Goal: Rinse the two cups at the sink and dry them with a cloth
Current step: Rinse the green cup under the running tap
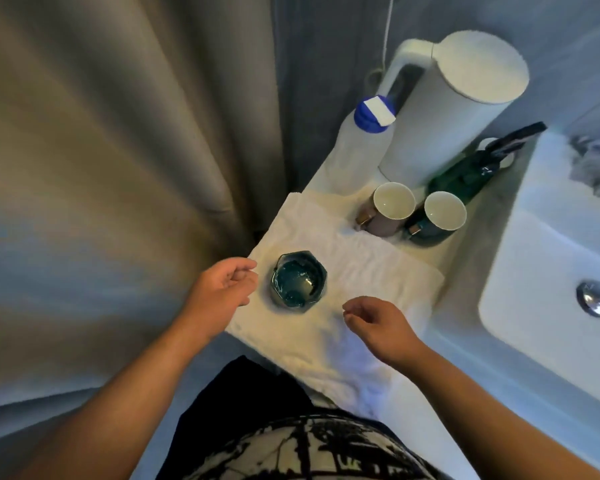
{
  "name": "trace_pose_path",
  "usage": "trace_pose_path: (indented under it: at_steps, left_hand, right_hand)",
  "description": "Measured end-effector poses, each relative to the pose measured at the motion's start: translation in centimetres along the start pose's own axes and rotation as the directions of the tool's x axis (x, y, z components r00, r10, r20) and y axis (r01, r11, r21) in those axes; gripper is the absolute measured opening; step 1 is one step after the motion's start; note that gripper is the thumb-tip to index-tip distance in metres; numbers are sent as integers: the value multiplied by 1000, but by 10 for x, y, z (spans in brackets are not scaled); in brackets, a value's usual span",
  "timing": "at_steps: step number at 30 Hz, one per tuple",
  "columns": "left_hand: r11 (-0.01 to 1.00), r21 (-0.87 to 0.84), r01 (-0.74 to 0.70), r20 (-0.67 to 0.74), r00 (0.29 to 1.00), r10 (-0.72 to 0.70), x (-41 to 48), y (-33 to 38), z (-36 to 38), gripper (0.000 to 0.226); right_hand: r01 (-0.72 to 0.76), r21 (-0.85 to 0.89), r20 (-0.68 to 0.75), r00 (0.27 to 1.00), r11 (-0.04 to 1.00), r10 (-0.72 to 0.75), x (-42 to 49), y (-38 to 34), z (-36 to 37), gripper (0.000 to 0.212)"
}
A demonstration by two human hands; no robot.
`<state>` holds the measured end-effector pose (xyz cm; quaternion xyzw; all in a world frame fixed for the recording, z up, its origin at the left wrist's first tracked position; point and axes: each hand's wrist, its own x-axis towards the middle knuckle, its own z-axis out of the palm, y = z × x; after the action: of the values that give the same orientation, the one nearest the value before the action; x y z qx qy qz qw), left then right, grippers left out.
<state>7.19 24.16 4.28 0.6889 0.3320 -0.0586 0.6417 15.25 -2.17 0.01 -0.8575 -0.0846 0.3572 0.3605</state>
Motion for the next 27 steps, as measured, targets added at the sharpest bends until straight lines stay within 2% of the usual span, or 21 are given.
trace_pose_path:
  at_steps: [4,7,9,11,17,19,21,23,25,27]
  left_hand:
    - [992,124,27,69,997,-36,41,1,17,34]
    - [937,348,22,118,991,-67,69,-9,30,36]
    - [899,438,9,136,988,-76,84,-17,33,32]
    - [874,485,15,167,980,-110,98,-19,32,33]
    - [806,590,-49,313,934,-172,124,-11,30,7]
    - [794,607,-45,322,927,-193,129,-8,30,16]
    - [808,589,7,312,921,-235,129,-4,32,20]
    - [847,528,54,343,899,-271,121,2,34,11]
    - [876,476,78,412,860,-301,110,9,38,9]
    - [896,438,77,482,821,-306,94,20,43,8]
  right_hand:
    - [-60,-20,-35,998,998,59,-10,17,10,18]
    - [-122,-29,-28,992,992,121,-16,22,15,22]
    - [-166,-50,-13,986,985,165,-19,21,17,26]
    - [-211,-56,-25,977,976,210,-22,18,21,28]
    - [-319,-9,-117,942,948,315,-17,1,33,32]
    - [-340,25,-119,933,940,340,-13,-7,37,34]
    - [-347,84,-115,928,934,355,-12,-18,39,39]
    - [-314,172,-128,933,934,337,-14,-32,39,39]
    - [-266,360,-136,933,894,333,-20,-46,37,38]
    - [-217,563,-118,934,798,337,-29,-57,34,38]
